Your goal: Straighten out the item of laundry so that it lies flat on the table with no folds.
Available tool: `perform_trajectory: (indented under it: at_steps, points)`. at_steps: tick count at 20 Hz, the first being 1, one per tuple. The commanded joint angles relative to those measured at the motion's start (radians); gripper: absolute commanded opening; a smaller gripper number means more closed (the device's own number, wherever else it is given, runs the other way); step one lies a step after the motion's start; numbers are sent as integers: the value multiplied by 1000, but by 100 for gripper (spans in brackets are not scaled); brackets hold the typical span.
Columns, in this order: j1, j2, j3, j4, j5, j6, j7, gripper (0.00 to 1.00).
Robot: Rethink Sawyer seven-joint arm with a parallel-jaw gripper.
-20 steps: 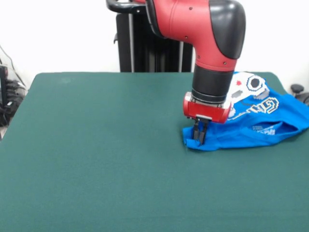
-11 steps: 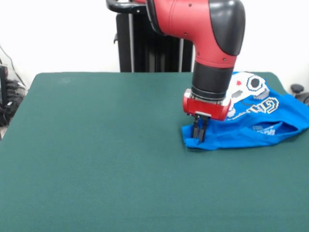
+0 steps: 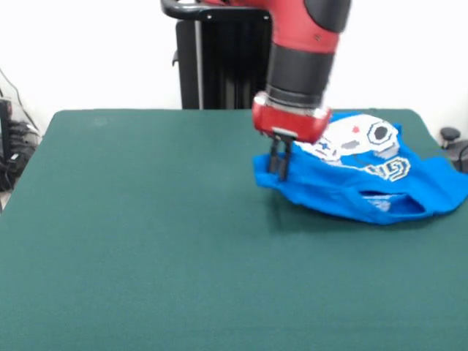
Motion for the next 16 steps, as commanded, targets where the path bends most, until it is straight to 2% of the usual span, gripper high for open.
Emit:
perform_trajectory:
  at_steps: [1, 8, 16]
  points:
    - [-74, -80, -36, 74, -43, 162, 138, 0]
    - [-194, -62, 25, 104, -133, 74, 127, 0]
    - [-285, -41, 82, 103, -234, 19, 125, 0]
